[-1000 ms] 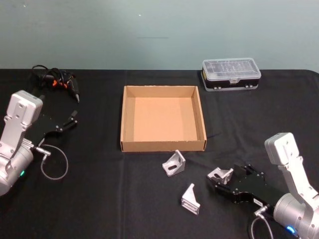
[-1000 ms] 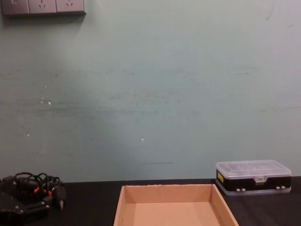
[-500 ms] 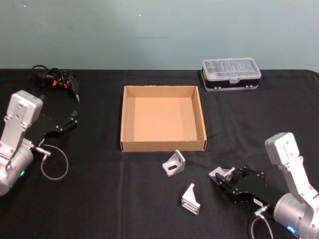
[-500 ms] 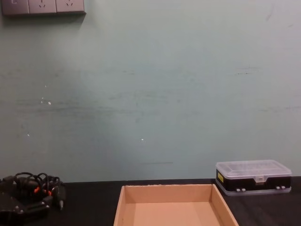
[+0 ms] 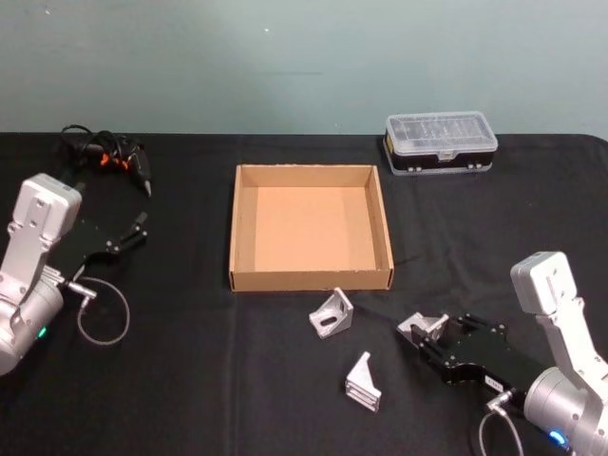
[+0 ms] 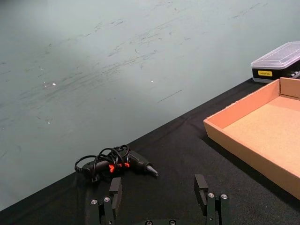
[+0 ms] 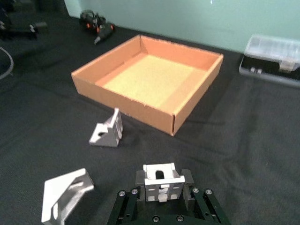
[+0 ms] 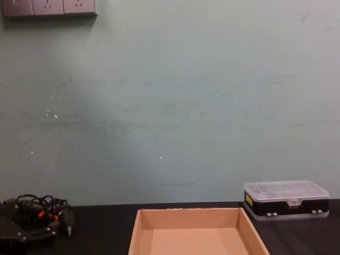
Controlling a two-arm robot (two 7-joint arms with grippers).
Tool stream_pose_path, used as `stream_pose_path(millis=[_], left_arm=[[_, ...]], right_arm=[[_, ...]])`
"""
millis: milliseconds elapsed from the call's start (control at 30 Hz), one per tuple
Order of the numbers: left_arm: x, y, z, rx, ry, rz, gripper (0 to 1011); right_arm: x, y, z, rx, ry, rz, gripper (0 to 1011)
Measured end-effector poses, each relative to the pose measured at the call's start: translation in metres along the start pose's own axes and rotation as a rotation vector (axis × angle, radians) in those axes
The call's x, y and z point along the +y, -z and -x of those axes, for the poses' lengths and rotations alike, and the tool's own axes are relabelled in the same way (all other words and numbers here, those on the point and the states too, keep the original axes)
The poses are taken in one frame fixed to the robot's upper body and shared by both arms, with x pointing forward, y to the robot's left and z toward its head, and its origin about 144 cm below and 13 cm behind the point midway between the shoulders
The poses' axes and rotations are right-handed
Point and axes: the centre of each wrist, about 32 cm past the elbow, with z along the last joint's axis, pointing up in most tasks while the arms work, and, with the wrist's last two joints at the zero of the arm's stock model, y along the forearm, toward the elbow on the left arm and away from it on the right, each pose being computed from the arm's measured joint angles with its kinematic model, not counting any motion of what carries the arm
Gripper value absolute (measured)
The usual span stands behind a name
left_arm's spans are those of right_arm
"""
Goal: Use one hand to pick up the angle iron from the table and place it into the box.
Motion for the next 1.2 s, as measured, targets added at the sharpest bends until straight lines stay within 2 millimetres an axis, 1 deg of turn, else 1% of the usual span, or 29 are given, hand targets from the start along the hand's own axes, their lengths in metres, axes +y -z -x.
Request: stream_pose_path(millis=[267, 367, 400, 467, 600, 733, 800, 1000, 1133, 1167, 1200], left_arm=[[0.0, 0.0, 0.0, 0.0, 0.0, 0.0, 1011], [0.0, 0.0, 0.0, 0.0, 0.0, 0.0, 1011], [0.0, 0.0, 0.0, 0.0, 0.0, 0.0, 1011], [0.0, 0.0, 0.0, 0.0, 0.0, 0.0, 1011], [0.0, 0.0, 0.0, 0.0, 0.0, 0.0, 1011], [0.0, 0.0, 0.0, 0.0, 0.0, 0.0, 1011], [0.0, 0.0, 0.0, 0.0, 0.0, 0.0, 1011], [0.0, 0.0, 0.0, 0.0, 0.0, 0.0, 1011], [0.0, 0.0, 0.0, 0.0, 0.0, 0.0, 1011], [0.0, 0.0, 0.0, 0.0, 0.0, 0.0, 1011], [0.0, 0.0, 0.0, 0.0, 0.0, 0.0, 1011]], right_arm=[[-0.007, -0.011, -0.002, -0.007, -0.023, -0.066, 466], [-0.006, -0.022, -0.006, 0.01, -0.043, -0.082, 466], [-0.006, -0.022, -0.006, 0.01, -0.043, -0.082, 468], [-0.003, -0.031, -0.01, 0.018, -0.052, -0.088, 466], [0.008, -0.05, -0.019, 0.049, -0.053, -0.09, 466], [0.016, -0.064, -0.026, 0.055, -0.05, -0.096, 466], [0.026, -0.074, -0.032, 0.05, -0.046, -0.101, 466], [0.044, -0.089, -0.037, 0.028, -0.044, -0.113, 466], [0.068, -0.1, -0.038, 0.006, -0.054, -0.107, 466], [0.073, -0.102, -0.038, 0.003, -0.056, -0.104, 466], [0.073, -0.102, -0.038, 0.003, -0.056, -0.104, 466]])
